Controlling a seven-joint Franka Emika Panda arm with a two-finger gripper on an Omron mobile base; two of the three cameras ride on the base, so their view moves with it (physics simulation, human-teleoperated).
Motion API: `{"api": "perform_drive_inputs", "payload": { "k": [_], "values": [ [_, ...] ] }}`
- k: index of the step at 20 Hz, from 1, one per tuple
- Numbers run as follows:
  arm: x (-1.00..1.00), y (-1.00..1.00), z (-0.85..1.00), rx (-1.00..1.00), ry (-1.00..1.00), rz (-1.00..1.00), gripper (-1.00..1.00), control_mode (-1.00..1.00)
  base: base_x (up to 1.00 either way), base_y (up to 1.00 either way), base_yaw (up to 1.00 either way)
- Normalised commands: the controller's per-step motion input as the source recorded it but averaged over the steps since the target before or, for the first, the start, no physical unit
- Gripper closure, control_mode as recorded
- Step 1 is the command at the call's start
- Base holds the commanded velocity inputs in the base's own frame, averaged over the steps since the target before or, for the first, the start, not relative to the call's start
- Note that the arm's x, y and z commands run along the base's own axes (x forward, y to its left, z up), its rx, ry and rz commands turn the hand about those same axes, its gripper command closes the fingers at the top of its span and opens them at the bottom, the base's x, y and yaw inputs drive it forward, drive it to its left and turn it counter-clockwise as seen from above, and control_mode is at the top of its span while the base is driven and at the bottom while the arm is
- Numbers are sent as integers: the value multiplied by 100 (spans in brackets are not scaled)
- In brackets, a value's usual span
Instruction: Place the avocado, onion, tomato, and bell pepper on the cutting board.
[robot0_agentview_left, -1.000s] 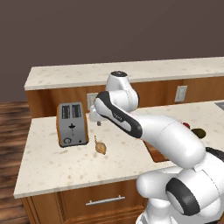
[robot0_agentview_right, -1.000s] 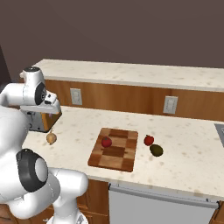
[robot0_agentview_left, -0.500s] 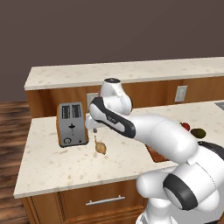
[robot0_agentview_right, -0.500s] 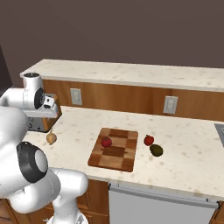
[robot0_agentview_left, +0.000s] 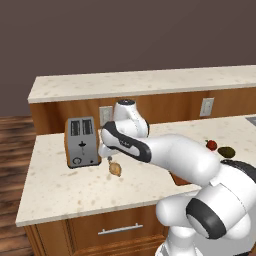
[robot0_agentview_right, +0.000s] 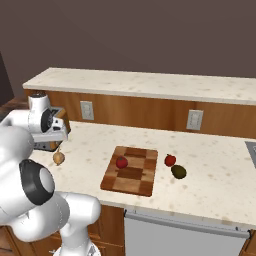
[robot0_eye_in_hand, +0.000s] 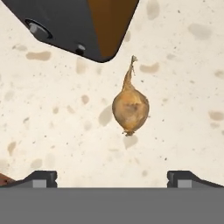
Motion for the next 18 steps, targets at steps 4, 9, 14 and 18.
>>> {"api": "perform_drive_inputs", "payload": {
  "k": [4, 9, 14, 18],
  "values": [
    [7, 0, -33, 0, 0, 8, -100, -100, 0, 0, 0],
    [15, 0, -30, 0, 0, 7, -100, -100, 0, 0, 0],
    [16, 0, -30, 0, 0, 7, -100, -100, 0, 0, 0],
    [13, 0, -24, 0, 0, 6, -100, -100, 0, 0, 0]
  ]
}}
